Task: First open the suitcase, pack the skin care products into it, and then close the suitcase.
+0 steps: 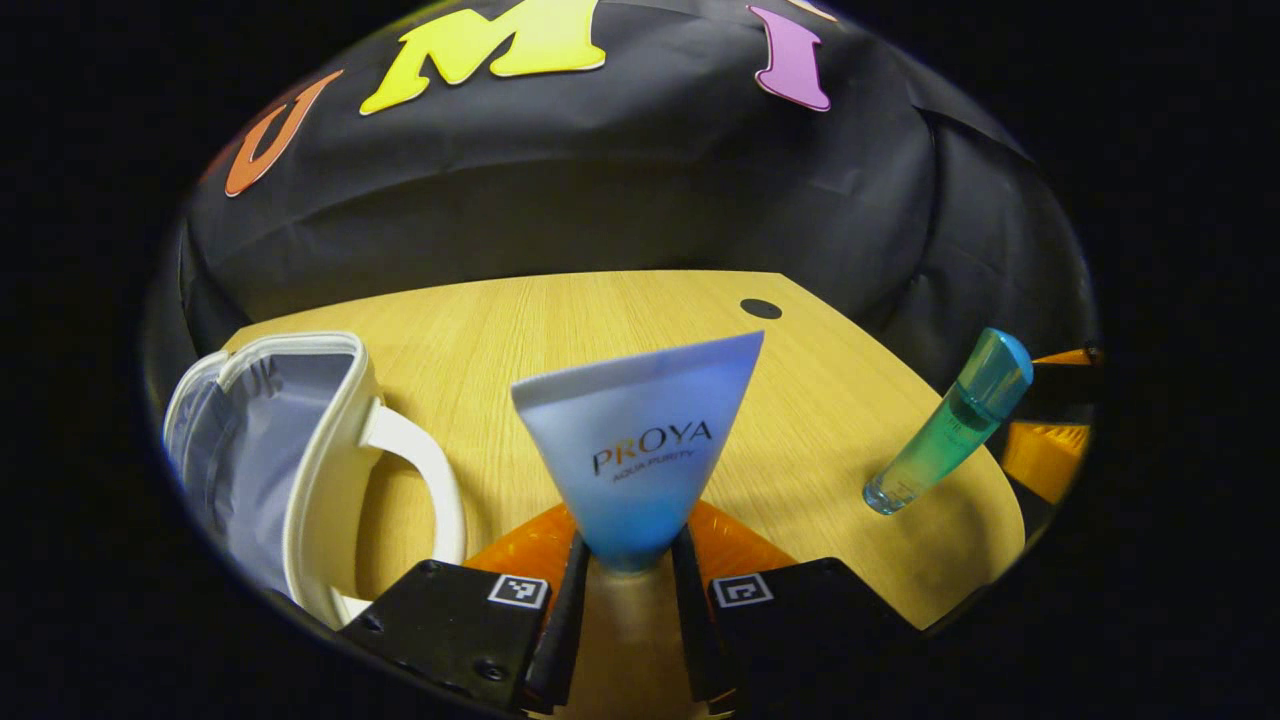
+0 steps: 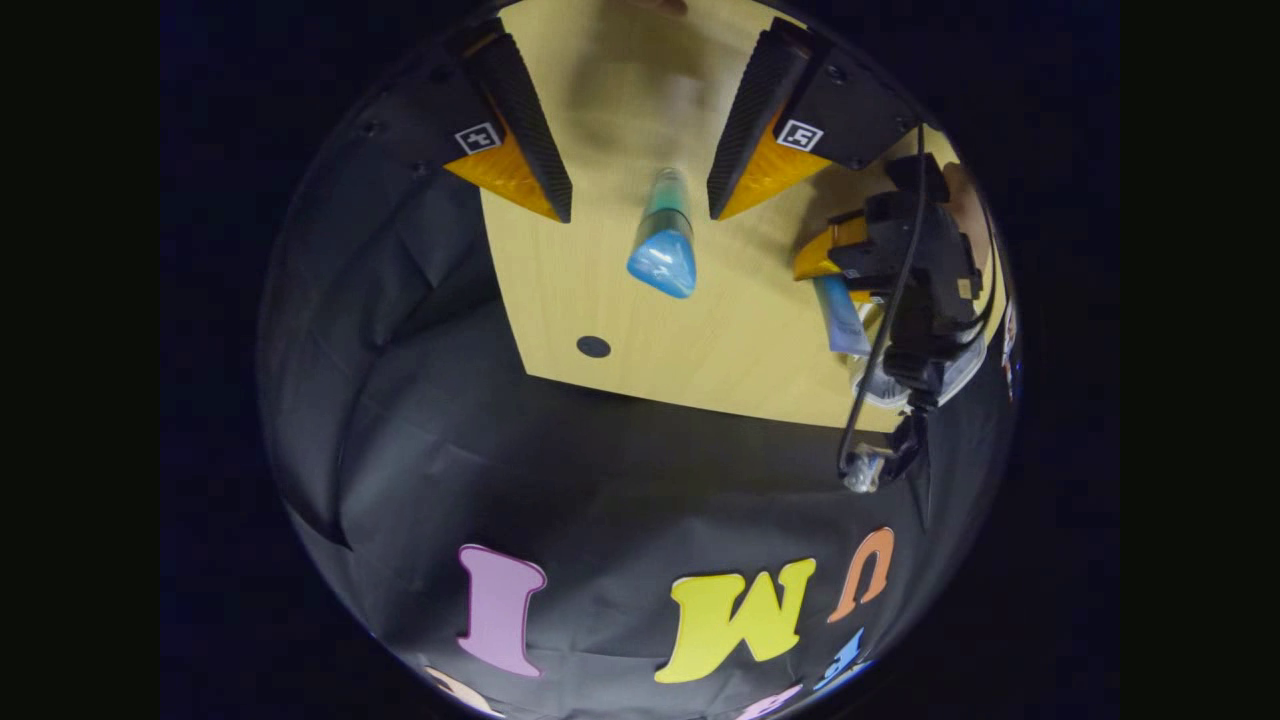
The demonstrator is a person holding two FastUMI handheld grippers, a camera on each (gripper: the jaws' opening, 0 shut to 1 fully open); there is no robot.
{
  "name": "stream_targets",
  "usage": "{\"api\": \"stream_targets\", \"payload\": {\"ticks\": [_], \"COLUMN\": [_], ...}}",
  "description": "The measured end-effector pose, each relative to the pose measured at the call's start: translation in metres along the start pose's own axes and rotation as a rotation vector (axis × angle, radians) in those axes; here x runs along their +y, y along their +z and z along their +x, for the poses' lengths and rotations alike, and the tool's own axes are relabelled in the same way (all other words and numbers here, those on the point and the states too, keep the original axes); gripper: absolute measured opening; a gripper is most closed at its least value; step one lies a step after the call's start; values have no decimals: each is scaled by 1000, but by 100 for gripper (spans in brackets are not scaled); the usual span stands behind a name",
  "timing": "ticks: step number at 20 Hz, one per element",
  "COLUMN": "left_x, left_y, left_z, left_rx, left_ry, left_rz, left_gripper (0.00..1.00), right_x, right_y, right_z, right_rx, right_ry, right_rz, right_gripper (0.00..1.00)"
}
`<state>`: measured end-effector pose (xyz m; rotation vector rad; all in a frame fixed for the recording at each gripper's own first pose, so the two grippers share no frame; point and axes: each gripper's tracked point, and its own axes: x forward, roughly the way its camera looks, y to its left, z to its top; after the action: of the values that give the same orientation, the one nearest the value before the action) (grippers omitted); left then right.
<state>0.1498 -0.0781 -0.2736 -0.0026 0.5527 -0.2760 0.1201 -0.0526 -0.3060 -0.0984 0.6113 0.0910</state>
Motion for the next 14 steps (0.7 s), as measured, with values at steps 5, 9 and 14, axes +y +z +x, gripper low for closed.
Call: {"api": "stream_targets", "payload": {"ticks": [5, 9, 14], "left_x": [23, 46, 88], "left_y": [55, 99, 141], "left_z": [-57, -113, -177], "left_rx": [-84, -149, -213], "left_ry": [64, 108, 169], "left_rz": [3, -26, 19], "left_gripper": [45, 45, 45], "right_x": [0, 4, 10], "right_y": [5, 3, 6], "right_z": [37, 57, 61], "right_rx": [6, 20, 11], "right_ry": [-11, -5, -7], "right_rz": [14, 98, 86], "right_gripper": [81, 73, 40]}}
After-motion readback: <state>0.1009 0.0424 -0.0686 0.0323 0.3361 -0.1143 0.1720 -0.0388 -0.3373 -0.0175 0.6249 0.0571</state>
